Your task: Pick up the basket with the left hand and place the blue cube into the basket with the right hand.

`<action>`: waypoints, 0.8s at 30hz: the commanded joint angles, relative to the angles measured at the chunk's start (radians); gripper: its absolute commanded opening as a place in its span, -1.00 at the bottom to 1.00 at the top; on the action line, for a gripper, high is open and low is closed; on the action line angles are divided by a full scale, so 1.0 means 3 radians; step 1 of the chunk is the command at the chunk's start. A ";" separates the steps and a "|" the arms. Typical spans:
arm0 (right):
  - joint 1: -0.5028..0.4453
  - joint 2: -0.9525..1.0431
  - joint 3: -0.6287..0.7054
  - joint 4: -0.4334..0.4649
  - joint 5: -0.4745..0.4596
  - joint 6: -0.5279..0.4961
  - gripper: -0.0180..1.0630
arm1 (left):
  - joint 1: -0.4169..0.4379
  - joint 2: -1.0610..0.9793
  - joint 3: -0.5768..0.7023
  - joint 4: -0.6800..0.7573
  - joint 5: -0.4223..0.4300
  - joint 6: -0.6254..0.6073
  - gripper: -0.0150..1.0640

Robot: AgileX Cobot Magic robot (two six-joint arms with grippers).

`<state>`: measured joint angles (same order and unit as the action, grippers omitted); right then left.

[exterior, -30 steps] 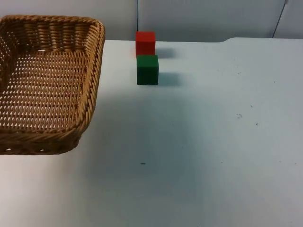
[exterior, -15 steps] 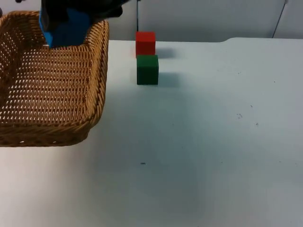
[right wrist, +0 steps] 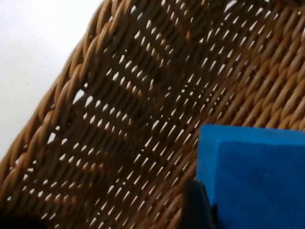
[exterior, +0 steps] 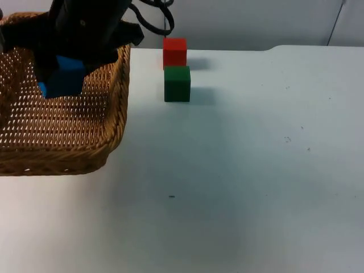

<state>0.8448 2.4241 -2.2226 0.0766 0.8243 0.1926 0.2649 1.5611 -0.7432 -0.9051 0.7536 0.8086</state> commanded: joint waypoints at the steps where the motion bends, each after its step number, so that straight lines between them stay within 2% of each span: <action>1: 0.0022 0.0034 -0.0061 0.0079 0.0028 -0.0091 -0.97 | -0.0022 -0.0008 0.0001 -0.0110 0.0032 0.0013 -0.97; 9: 0.0022 0.0095 -0.0061 0.0089 0.0038 -0.0130 -0.96 | -0.0022 -0.0008 0.0001 -0.0116 0.0032 0.0013 -0.97; 10: 0.0022 0.0095 -0.0061 0.0089 0.0031 -0.0130 -0.90 | -0.0022 -0.0008 0.0001 -0.0116 0.0032 0.0013 -0.97; 13: 0.0022 0.0095 -0.0132 0.0089 0.0038 -0.0143 -0.37 | -0.0022 -0.0008 0.0001 -0.0116 0.0032 0.0013 -0.97; 14: 0.0022 0.0095 -0.0132 0.0089 0.0038 -0.0143 -0.37 | -0.0022 -0.0008 0.0001 -0.0116 0.0032 0.0013 -0.97; 18: 0.0022 0.0095 -0.0327 0.0073 0.0094 -0.0187 0.52 | -0.0022 -0.0008 0.0001 -0.0116 0.0032 0.0013 -0.97; 19: 0.0022 0.0095 -0.0327 0.0073 0.0094 -0.0187 0.52 | -0.0022 -0.0008 0.0001 -0.0116 0.0032 0.0013 -0.97; 21: 0.0022 0.0095 -0.0474 0.0049 0.0209 -0.0272 0.90 | -0.0022 -0.0008 0.0001 -0.0116 0.0032 0.0013 -0.97; 22: 0.0022 0.0095 -0.0534 0.0005 0.0275 -0.0272 0.98 | -0.0022 -0.0008 0.0001 -0.0116 0.0032 0.0013 -0.97; 24: 0.0022 0.0095 -0.0612 -0.0030 0.0349 -0.0272 0.97 | -0.0022 -0.0008 0.0001 -0.0116 0.0032 0.0013 -0.97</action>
<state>0.8462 2.4579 -2.3929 0.0784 0.9170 0.1236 0.2649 1.5627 -0.7432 -0.9069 0.7536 0.8110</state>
